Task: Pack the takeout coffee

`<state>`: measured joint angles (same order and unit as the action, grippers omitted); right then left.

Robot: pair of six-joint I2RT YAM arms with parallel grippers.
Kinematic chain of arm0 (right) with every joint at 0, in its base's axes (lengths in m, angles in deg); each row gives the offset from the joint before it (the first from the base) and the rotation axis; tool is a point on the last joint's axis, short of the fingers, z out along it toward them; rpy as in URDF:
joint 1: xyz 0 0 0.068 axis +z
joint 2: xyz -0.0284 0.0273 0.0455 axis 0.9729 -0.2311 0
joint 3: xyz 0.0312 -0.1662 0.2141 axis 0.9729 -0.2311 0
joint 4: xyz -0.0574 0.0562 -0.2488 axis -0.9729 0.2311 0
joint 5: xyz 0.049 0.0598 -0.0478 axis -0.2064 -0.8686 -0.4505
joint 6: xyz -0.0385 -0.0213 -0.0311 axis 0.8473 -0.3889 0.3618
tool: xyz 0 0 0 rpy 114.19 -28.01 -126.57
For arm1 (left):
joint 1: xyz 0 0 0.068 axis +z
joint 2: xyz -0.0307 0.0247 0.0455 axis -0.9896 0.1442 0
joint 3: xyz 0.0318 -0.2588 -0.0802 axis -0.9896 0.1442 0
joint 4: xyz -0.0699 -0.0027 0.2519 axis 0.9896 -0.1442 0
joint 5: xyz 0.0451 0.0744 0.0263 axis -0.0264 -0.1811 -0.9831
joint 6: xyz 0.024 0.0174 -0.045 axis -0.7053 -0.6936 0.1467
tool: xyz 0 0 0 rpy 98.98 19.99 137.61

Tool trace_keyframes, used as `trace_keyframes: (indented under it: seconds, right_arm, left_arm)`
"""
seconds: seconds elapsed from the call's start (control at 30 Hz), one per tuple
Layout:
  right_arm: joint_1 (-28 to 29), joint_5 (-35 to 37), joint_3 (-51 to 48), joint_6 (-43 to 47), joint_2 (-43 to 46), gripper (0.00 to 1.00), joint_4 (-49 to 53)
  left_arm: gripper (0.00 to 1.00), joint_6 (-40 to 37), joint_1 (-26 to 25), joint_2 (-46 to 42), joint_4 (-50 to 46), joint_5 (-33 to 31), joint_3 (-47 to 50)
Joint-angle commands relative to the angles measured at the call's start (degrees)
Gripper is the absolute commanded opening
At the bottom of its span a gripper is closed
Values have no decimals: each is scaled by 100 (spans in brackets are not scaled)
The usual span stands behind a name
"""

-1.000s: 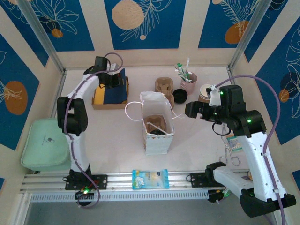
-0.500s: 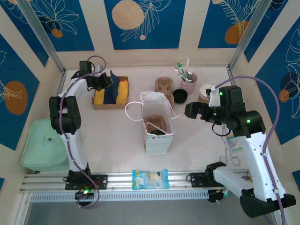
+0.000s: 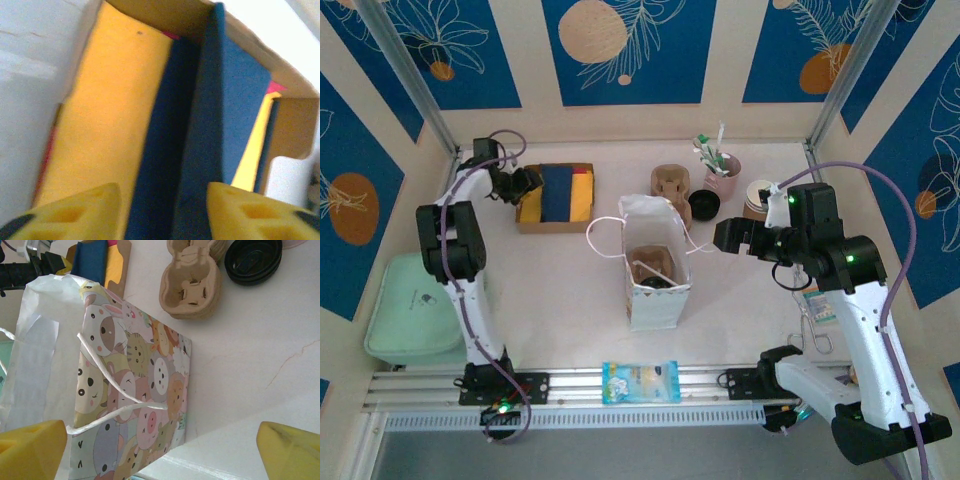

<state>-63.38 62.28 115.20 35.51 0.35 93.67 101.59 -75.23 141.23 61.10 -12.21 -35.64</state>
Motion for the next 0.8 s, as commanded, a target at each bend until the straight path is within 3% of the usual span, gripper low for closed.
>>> trace_keyframes:
  seconds: [0.0,0.13,0.27,0.4,0.77]
  right_arm:
    - [10,-189,96,-74,-20,98,44]
    - [33,-242,111,-87,-84,98,0]
    - [63,-287,129,-132,-144,97,-77]
    - [129,-283,146,-141,-188,97,-98]
    - [151,-98,165,-44,-163,97,34]
  left_arm:
    - [61,64,-6,-445,63,-485,154]
    - [65,8,-138,-1017,287,-1031,322]
    - [68,-634,-568,-1167,-200,-1893,-146]
    - [70,-1225,-1038,-843,-736,-2502,-728]
    - [72,-1727,-1800,363,-1520,-3365,-1658]
